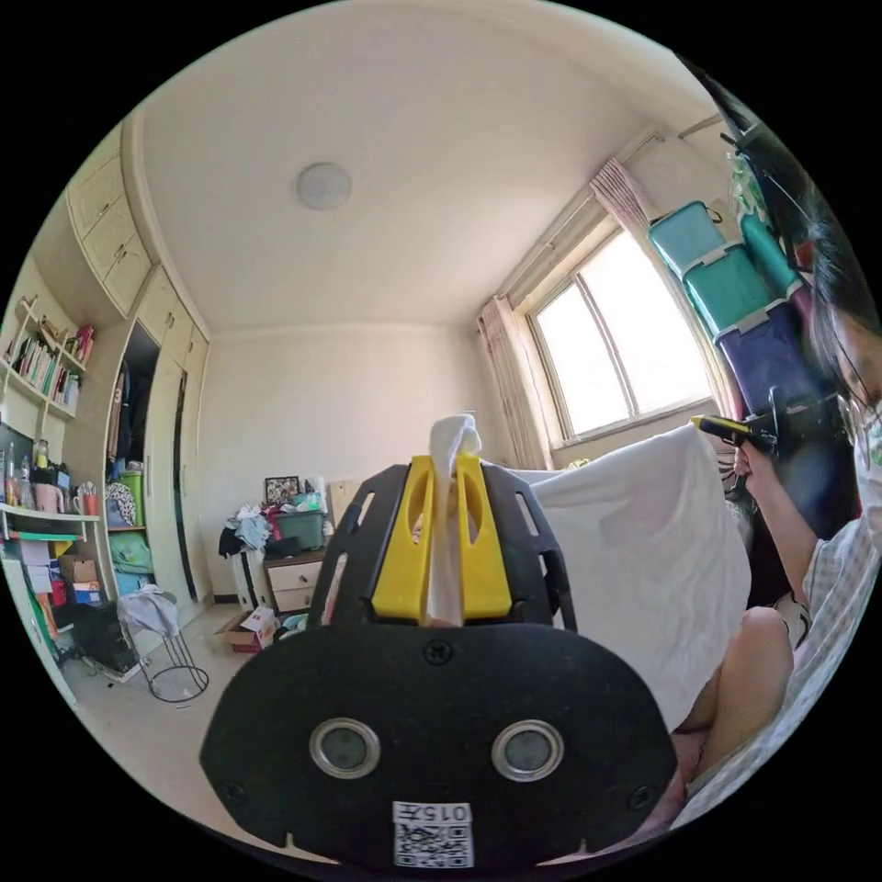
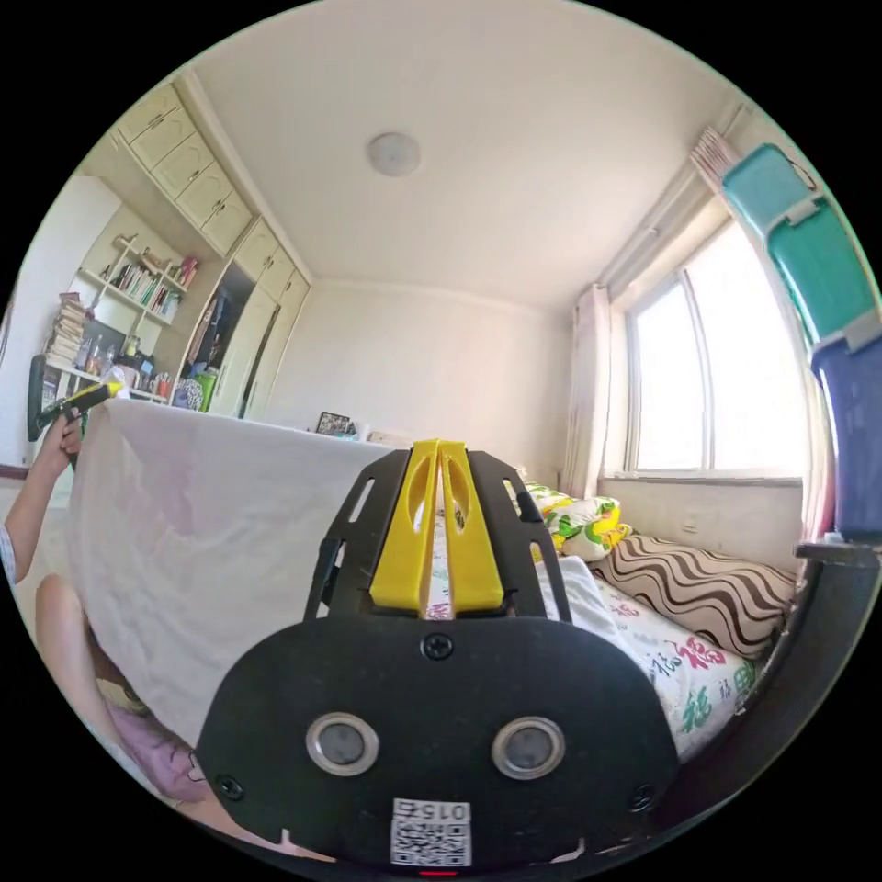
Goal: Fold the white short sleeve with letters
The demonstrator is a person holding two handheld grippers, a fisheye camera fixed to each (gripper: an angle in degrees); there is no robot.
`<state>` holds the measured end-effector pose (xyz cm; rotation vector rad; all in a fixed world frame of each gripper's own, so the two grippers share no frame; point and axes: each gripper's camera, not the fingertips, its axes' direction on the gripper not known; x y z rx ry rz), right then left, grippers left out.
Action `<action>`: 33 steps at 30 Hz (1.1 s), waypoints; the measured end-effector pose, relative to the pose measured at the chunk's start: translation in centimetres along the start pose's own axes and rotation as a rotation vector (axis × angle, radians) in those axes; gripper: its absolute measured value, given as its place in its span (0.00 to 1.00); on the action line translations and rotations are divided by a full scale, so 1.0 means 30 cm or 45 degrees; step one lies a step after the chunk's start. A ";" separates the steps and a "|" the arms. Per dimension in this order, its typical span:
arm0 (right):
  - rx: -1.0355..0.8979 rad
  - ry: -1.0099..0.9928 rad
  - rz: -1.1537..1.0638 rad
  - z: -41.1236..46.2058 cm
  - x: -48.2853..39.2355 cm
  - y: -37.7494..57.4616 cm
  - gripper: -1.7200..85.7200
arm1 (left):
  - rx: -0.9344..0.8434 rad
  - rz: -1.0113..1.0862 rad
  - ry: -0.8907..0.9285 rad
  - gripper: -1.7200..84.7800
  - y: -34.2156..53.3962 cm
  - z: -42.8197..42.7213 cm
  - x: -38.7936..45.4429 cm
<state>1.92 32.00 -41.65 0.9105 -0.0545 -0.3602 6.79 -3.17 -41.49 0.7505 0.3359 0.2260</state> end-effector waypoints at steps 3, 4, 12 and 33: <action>-0.135 -0.069 -0.045 0.298 -0.115 0.009 0.01 | -0.131 -0.050 -0.100 0.05 0.133 0.124 -0.110; -0.170 -0.074 -0.062 0.365 -0.140 0.016 0.01 | -0.202 -0.068 -0.137 0.05 0.194 0.196 -0.155; -0.942 -0.473 -0.051 1.227 -0.330 0.385 0.05 | -0.984 -0.078 -0.322 0.08 0.726 0.837 -0.352; -0.892 -1.597 -0.704 0.657 -0.163 0.708 0.15 | -1.014 0.568 1.065 0.12 0.851 0.880 0.386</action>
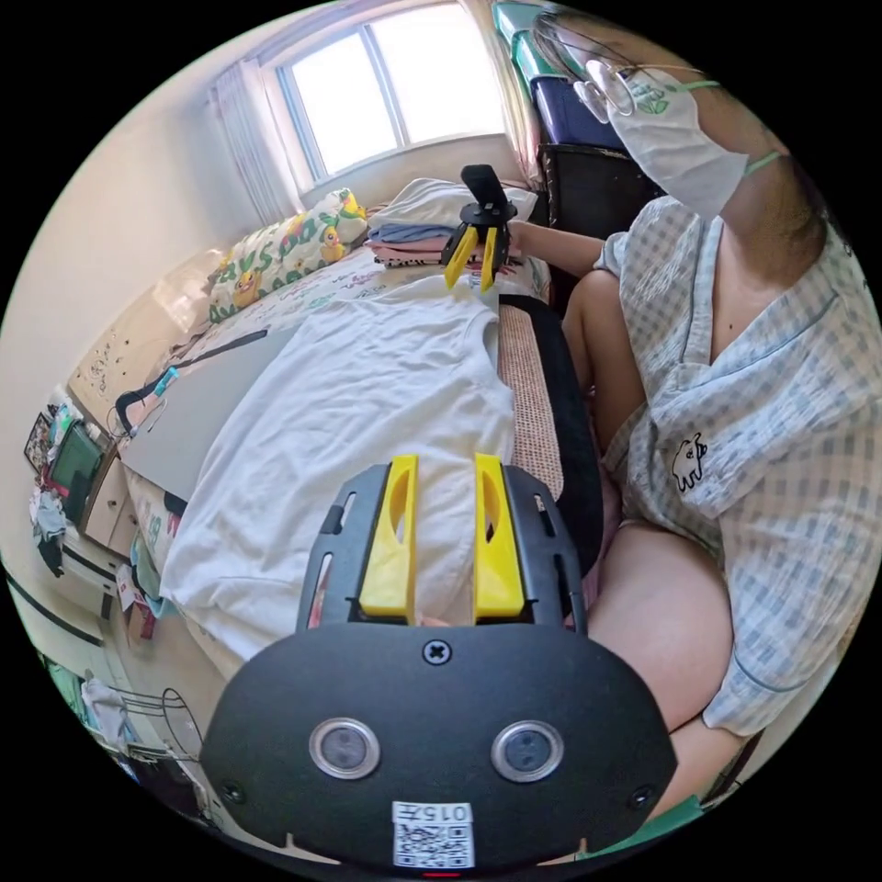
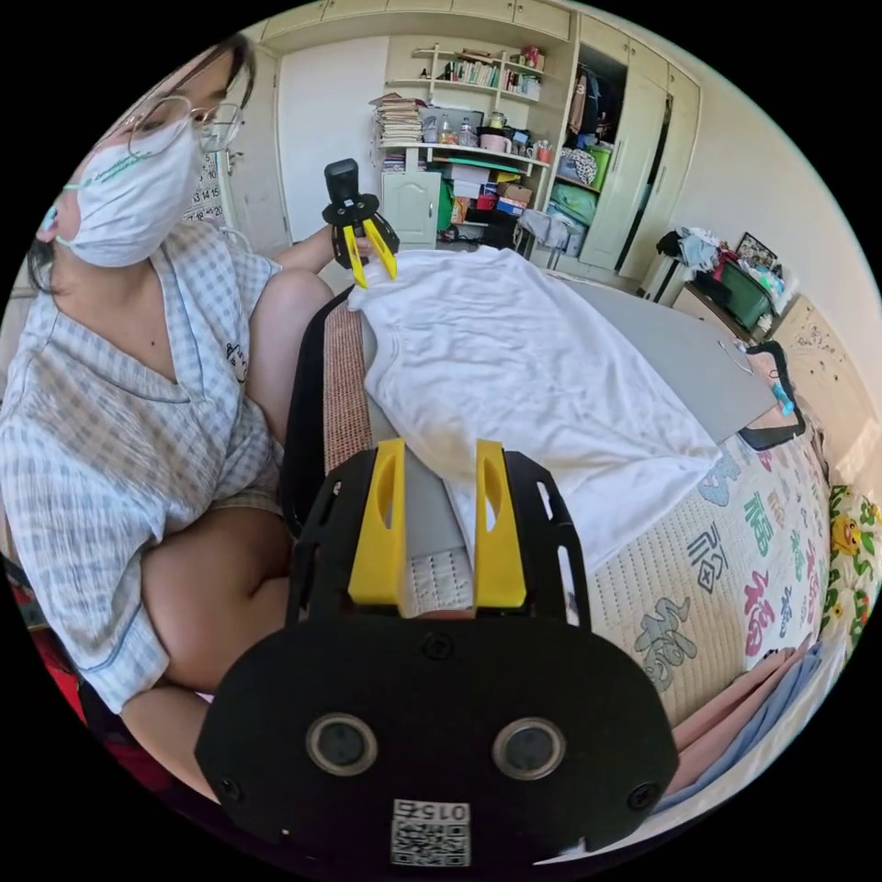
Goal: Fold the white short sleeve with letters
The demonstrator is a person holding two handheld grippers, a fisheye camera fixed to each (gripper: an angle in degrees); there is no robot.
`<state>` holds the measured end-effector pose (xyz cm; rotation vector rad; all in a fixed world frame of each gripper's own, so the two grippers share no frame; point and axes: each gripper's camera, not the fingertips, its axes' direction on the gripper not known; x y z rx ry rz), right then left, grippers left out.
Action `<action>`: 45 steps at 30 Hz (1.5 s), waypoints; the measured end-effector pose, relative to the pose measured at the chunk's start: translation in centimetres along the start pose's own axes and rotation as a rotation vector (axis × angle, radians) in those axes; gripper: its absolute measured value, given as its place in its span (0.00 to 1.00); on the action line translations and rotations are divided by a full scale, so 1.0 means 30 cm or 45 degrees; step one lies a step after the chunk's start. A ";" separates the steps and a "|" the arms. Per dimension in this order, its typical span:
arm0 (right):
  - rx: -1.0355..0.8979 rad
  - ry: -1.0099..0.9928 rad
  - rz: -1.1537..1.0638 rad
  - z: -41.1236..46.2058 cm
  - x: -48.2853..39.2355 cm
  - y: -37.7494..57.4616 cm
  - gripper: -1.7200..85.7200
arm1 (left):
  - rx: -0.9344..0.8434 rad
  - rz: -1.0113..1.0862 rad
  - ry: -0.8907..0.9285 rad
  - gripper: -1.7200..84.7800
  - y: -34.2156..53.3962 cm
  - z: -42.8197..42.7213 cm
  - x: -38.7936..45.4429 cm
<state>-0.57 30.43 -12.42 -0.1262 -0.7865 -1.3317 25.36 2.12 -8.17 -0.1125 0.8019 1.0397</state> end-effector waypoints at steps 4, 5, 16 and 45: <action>0.000 0.042 0.000 -0.003 0.032 0.025 0.12 | -0.005 0.004 -0.006 0.11 -0.034 0.044 0.003; 0.002 0.070 0.009 -0.009 0.045 0.034 0.10 | -0.007 0.011 -0.010 0.11 -0.040 0.049 0.007; 0.052 0.113 -0.019 -0.071 0.105 0.115 0.06 | -0.044 0.019 0.037 0.11 -0.103 0.147 0.042; -0.037 0.115 -0.139 -0.210 0.122 -0.037 0.07 | -0.077 0.256 0.072 0.09 -0.128 0.152 0.363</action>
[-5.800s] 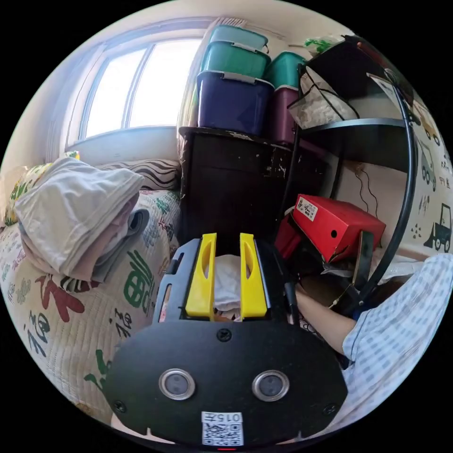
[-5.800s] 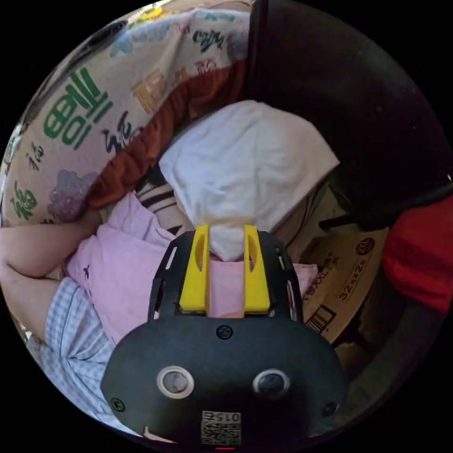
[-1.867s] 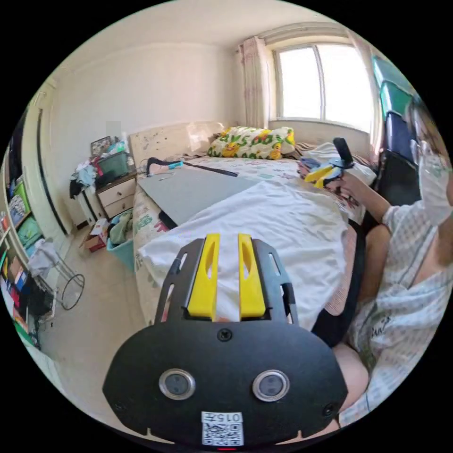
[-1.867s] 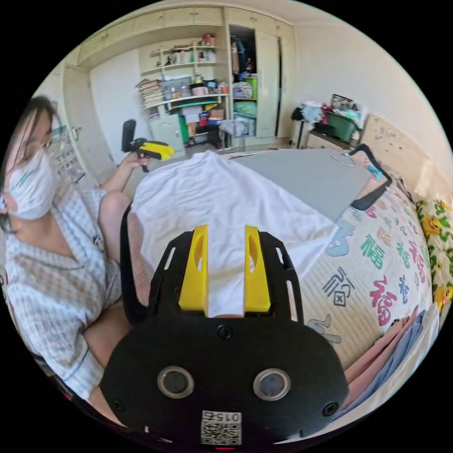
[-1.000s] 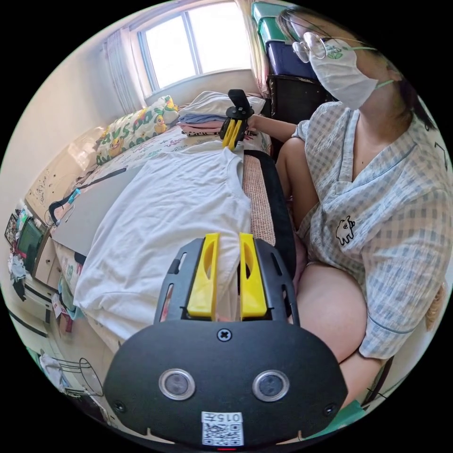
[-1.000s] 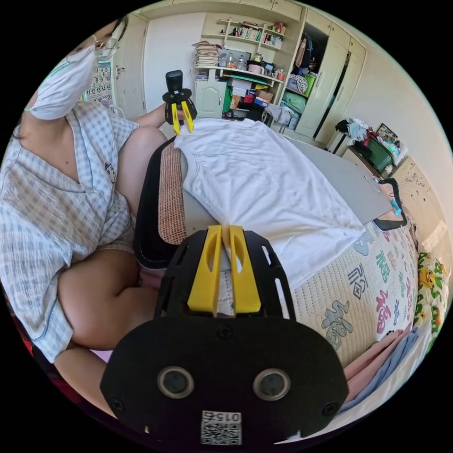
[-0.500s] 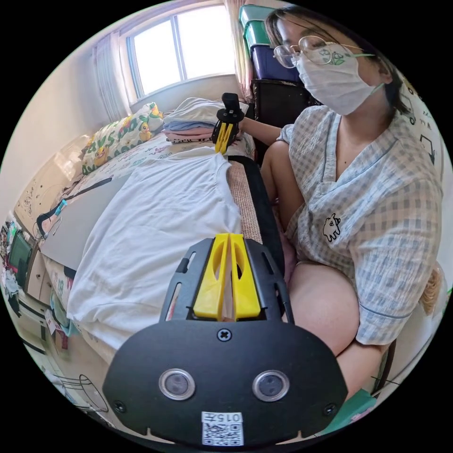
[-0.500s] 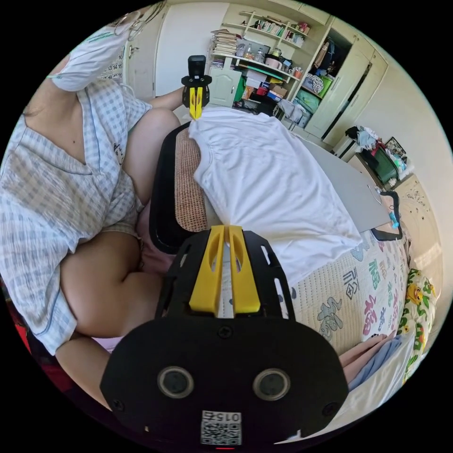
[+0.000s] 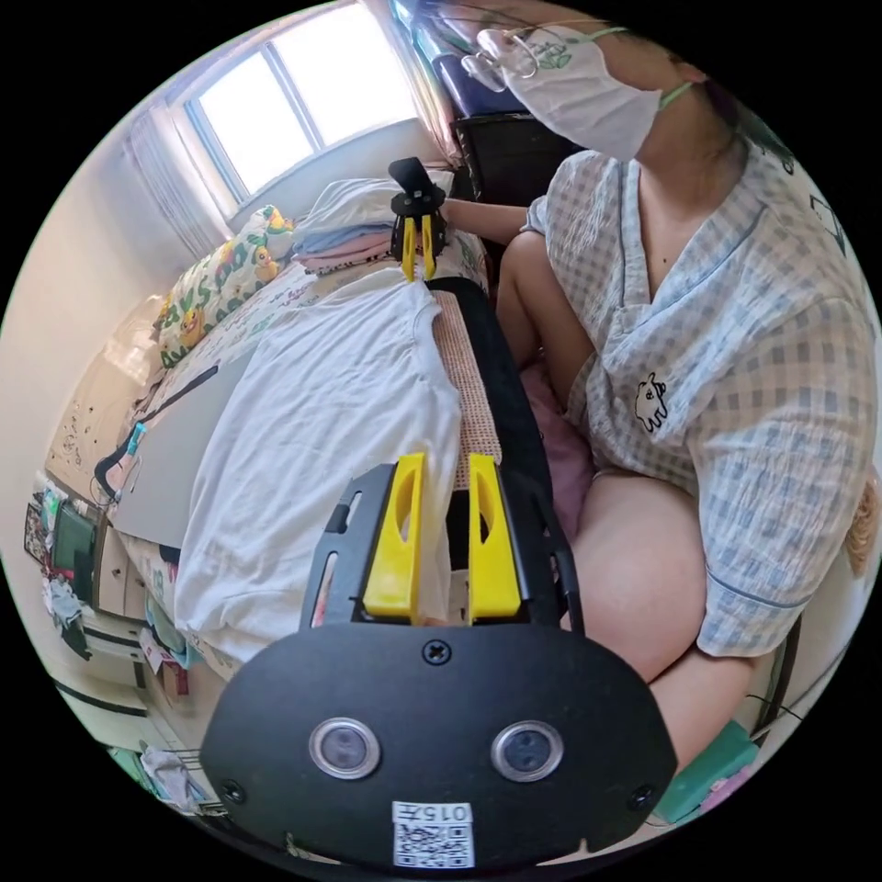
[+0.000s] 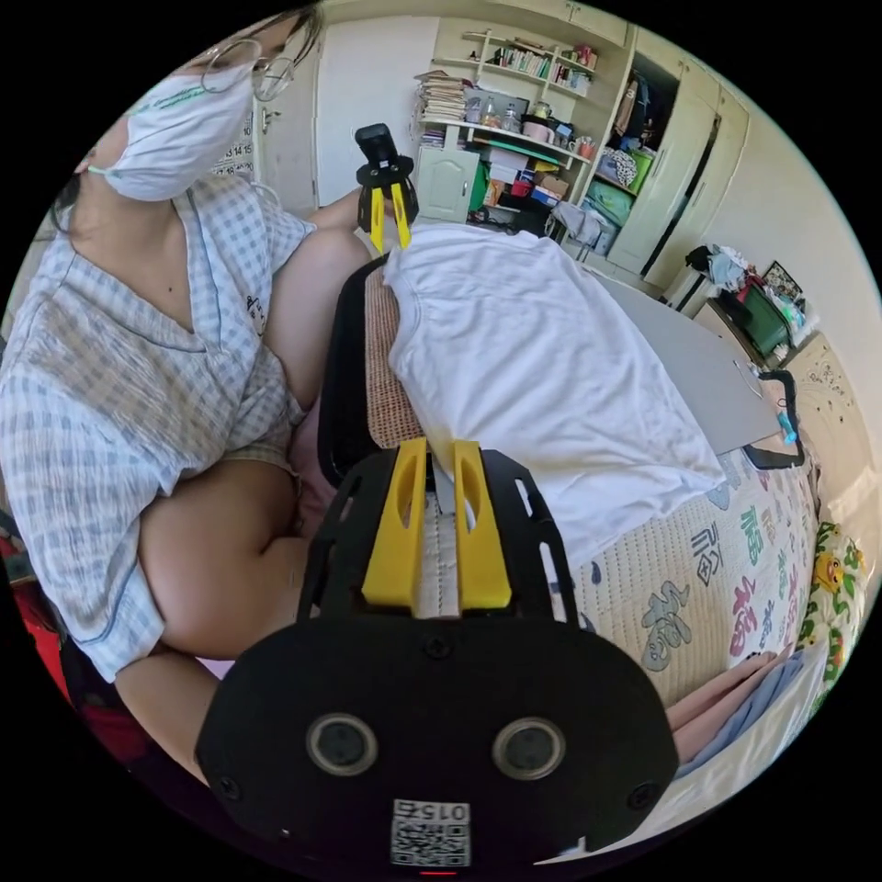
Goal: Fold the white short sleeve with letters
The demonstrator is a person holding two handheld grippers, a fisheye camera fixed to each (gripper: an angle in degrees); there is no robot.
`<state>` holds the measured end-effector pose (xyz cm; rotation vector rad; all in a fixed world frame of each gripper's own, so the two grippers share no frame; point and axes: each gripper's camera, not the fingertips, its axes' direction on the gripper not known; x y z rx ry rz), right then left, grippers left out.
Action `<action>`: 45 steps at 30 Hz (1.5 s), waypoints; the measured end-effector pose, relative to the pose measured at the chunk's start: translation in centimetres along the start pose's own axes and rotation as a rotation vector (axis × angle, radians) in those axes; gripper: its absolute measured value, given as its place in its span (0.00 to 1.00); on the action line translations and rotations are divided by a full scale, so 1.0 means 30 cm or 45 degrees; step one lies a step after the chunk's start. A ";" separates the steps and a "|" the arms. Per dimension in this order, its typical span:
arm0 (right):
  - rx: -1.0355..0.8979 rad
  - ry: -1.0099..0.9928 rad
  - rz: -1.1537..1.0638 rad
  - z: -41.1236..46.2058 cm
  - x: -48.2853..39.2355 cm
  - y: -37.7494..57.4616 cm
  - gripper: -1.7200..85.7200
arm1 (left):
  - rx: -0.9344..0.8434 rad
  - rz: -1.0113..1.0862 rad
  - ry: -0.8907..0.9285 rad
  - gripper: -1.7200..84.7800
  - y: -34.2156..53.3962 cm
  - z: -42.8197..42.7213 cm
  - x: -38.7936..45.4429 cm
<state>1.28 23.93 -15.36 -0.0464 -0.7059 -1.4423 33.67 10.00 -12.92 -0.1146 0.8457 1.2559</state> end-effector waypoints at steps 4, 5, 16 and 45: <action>0.013 0.018 0.009 -0.015 0.008 -0.040 0.04 | 0.023 -0.056 -0.014 0.03 0.049 -0.030 0.025; 0.026 0.021 0.009 -0.025 0.011 -0.053 0.03 | 0.033 -0.057 -0.008 0.03 0.057 -0.037 0.031; 0.349 0.231 0.314 -0.256 0.267 -0.249 0.01 | 0.323 -0.259 -0.335 0.02 0.250 -0.354 -0.093; 0.308 0.053 1.273 -0.376 0.454 -0.252 0.13 | 0.278 -1.488 -0.423 0.12 1.191 -0.215 0.221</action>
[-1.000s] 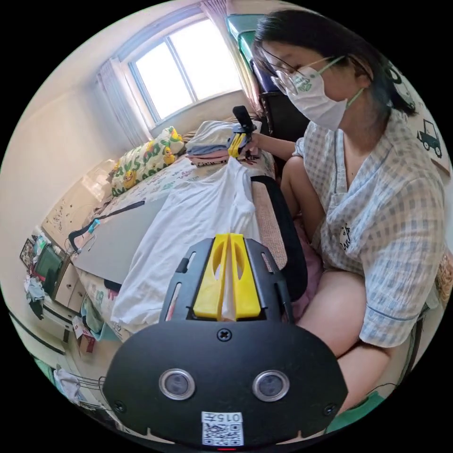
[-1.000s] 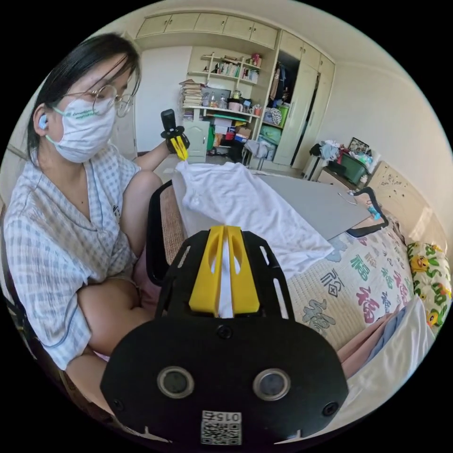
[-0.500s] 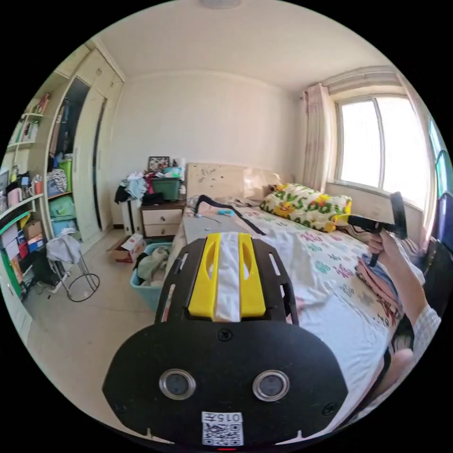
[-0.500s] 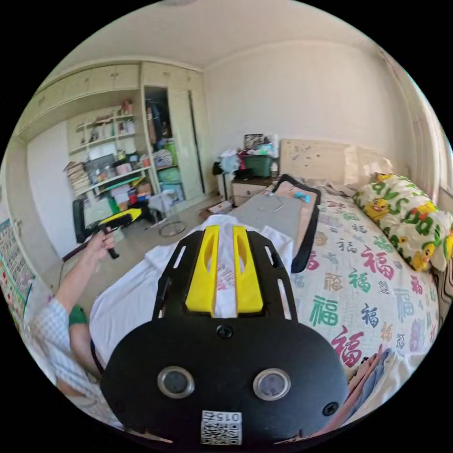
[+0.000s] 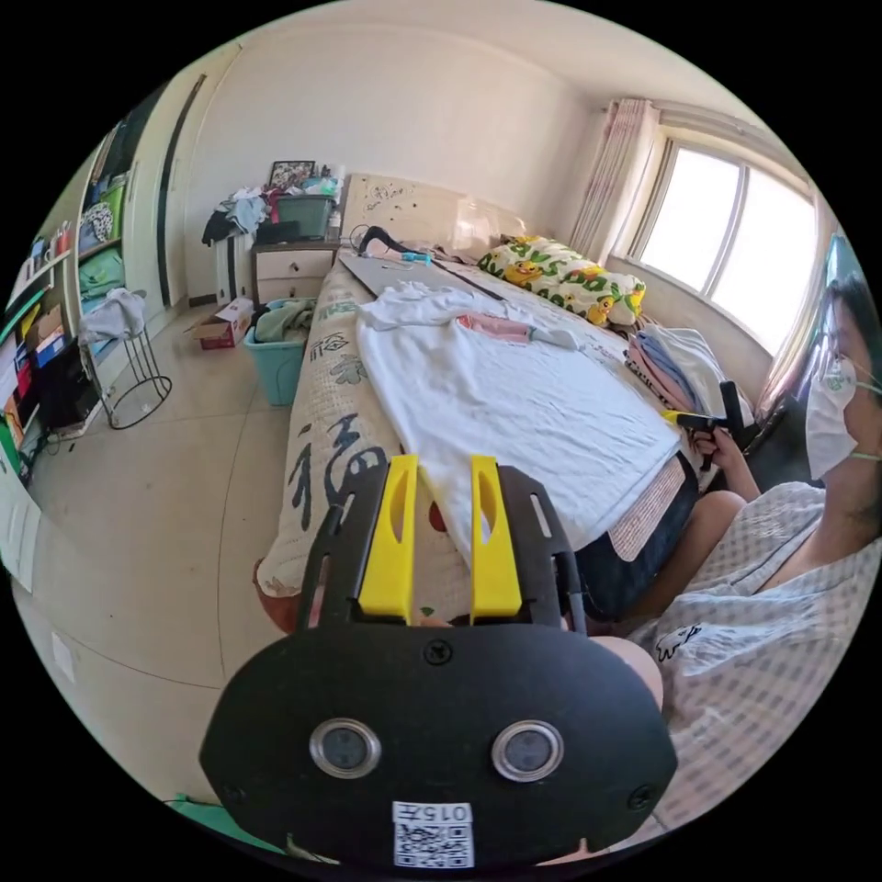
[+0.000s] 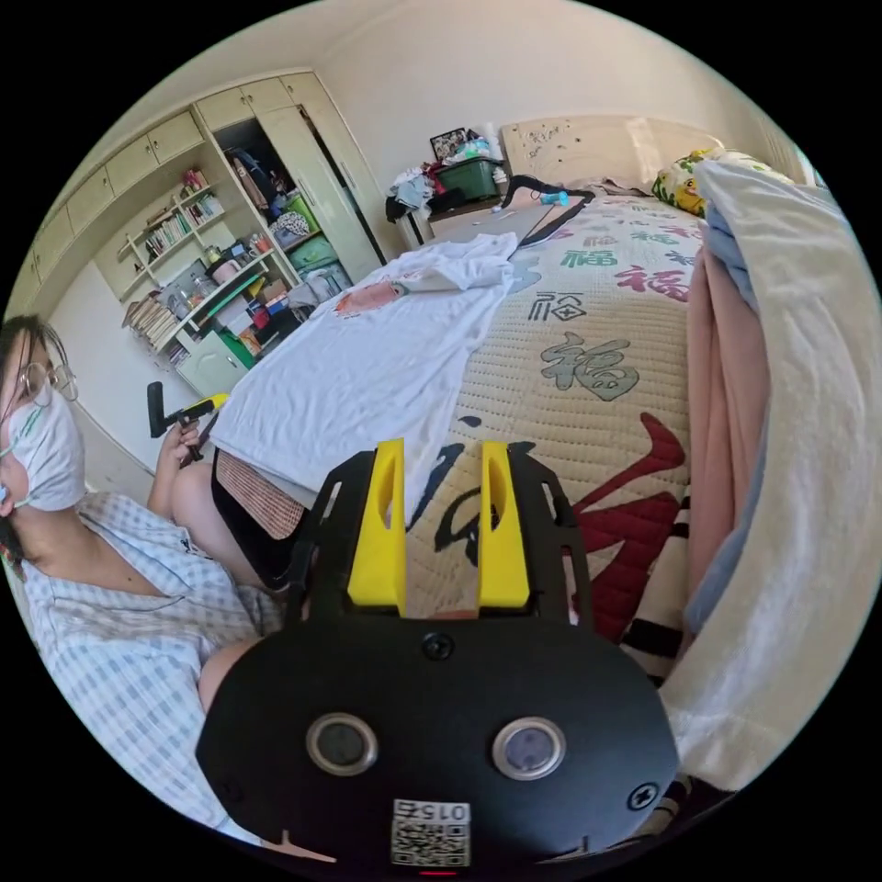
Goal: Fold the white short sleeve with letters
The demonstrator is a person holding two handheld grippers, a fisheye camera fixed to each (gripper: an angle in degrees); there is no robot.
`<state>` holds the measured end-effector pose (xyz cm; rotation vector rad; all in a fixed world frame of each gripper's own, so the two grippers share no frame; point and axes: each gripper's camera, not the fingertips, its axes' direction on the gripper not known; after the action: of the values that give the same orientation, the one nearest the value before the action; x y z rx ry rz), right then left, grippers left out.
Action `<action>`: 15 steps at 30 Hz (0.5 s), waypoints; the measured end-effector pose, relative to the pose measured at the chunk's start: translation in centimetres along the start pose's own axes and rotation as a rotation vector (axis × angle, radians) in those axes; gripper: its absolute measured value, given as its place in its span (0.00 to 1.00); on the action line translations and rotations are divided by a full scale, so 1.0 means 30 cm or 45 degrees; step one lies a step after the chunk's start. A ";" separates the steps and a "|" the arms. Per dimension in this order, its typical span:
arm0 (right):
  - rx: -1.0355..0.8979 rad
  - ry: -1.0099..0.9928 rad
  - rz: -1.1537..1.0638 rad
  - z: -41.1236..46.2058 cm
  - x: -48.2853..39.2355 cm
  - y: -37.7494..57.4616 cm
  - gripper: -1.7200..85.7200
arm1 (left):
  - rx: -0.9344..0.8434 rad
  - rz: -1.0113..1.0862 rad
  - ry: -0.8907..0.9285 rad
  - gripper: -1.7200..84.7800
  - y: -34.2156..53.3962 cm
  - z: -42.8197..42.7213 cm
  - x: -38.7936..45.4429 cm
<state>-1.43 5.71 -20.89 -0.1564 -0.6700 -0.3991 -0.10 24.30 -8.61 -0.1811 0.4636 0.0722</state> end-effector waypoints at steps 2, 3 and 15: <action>-0.013 -0.031 0.006 0.000 -0.006 -0.011 0.10 | -0.008 0.022 0.007 0.12 0.008 0.018 0.002; -0.006 -0.016 0.004 -0.010 -0.011 -0.015 0.08 | -0.025 0.033 0.002 0.12 0.005 0.031 -0.001; -0.032 0.019 0.005 -0.200 -0.173 0.103 0.01 | -0.063 0.121 0.028 0.03 0.041 0.067 0.020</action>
<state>-0.43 8.53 -28.85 -0.1780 -0.6499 -0.4046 1.18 25.90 -7.31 -0.2086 0.4927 0.1751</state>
